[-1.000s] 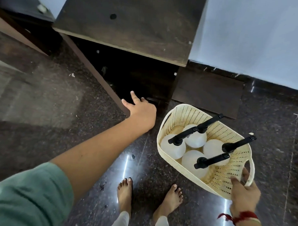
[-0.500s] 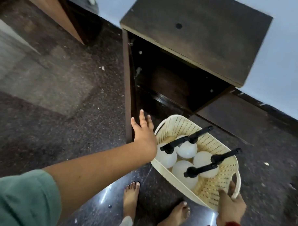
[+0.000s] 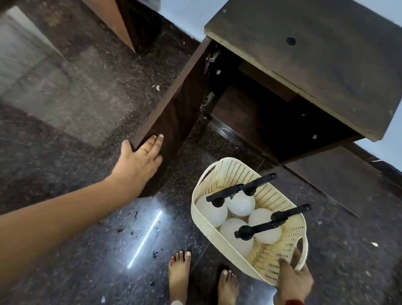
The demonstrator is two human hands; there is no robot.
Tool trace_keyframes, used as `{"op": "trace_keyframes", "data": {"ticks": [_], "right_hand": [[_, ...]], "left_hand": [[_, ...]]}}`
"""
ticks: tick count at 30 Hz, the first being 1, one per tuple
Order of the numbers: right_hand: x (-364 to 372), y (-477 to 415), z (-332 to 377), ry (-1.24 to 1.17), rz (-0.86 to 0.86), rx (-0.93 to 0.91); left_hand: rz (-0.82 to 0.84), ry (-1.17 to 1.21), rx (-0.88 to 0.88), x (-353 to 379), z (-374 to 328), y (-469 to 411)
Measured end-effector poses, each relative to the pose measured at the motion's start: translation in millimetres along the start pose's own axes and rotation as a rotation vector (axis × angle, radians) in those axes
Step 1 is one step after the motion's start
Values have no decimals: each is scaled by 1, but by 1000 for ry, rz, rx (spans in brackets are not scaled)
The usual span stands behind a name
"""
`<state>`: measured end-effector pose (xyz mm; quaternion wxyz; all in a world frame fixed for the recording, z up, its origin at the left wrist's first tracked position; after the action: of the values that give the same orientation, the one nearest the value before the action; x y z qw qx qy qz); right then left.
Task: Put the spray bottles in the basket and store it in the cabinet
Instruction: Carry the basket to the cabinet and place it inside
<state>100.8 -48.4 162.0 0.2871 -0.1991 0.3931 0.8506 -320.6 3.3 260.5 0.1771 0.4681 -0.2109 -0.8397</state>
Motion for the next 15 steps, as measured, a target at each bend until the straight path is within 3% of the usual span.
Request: {"op": "trace_keyframes", "data": {"ticks": [9, 15], "right_hand": [[41, -15, 28, 28, 54, -66], [58, -9, 44, -96, 47, -43]], "left_hand": [[-96, -195, 95, 45, 74, -12], [-266, -34, 111, 49, 107, -22]]}}
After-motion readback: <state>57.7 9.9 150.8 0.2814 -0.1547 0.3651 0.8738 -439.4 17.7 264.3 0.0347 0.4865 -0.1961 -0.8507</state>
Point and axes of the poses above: each hand's wrist, its own y-axis away from the middle knuckle, its own x-axis out of the palm, z = x × y, the point moved 5 cm from there along -y, towards the middle knuckle, and after that the axes turned 1 degree about y, right-handed, at the moved point
